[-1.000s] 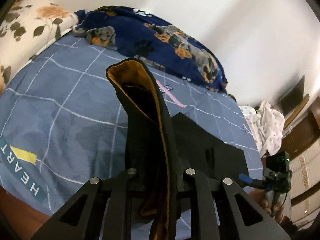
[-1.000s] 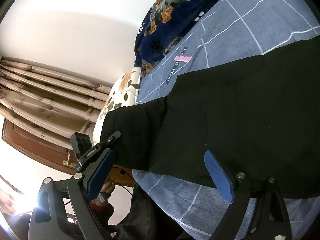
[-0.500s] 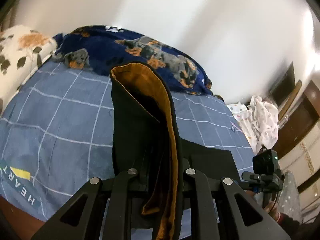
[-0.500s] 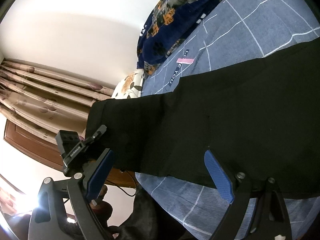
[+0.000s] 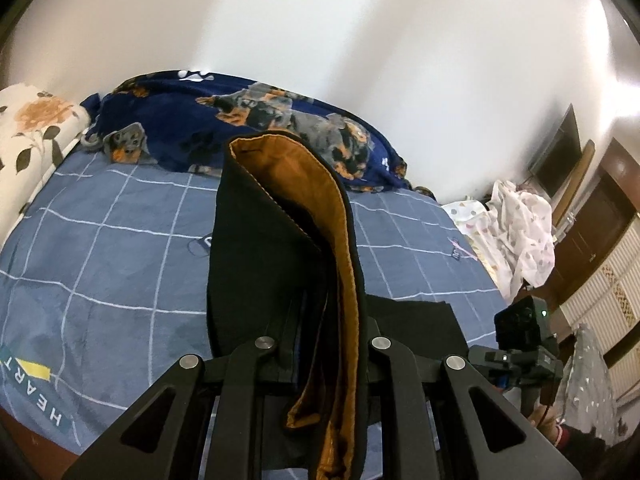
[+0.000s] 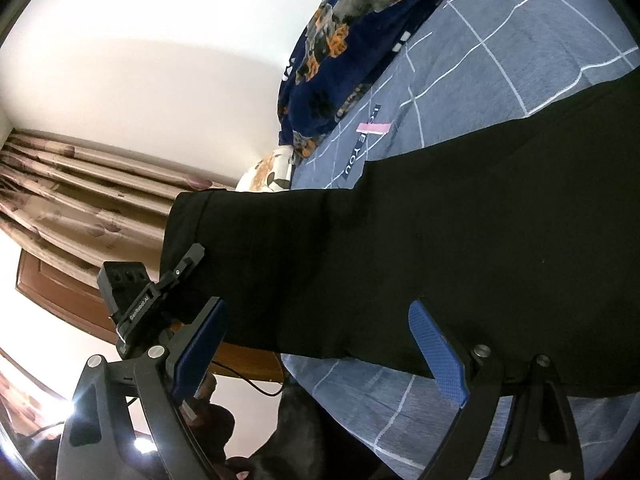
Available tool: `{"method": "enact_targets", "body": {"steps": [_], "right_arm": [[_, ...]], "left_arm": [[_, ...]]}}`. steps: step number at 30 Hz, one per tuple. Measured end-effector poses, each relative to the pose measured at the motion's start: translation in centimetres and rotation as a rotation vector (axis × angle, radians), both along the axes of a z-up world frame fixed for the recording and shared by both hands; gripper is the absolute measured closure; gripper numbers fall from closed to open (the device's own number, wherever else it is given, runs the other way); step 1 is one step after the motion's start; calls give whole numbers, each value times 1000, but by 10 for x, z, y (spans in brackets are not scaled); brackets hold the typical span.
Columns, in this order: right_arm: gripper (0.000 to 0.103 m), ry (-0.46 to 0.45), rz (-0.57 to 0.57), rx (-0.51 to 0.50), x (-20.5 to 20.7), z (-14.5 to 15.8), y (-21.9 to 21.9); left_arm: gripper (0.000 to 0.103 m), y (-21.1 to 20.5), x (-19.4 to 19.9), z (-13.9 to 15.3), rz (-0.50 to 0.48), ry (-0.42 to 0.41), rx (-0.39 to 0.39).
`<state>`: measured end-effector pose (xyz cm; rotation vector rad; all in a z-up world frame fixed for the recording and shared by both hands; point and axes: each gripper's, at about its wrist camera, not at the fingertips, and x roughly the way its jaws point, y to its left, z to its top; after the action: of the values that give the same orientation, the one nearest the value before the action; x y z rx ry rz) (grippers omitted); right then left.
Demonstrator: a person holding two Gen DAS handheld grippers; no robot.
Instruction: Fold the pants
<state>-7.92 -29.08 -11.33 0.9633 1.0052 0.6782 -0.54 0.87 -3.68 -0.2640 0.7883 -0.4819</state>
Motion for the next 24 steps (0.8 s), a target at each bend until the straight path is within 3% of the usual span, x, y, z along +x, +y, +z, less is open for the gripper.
{"method": "enact_targets", "body": {"steps": [24], "right_arm": [[10,33,-97,132,0,-7,-24]], "left_arm": [[87,-52,5,0,-81,11,17]]}}
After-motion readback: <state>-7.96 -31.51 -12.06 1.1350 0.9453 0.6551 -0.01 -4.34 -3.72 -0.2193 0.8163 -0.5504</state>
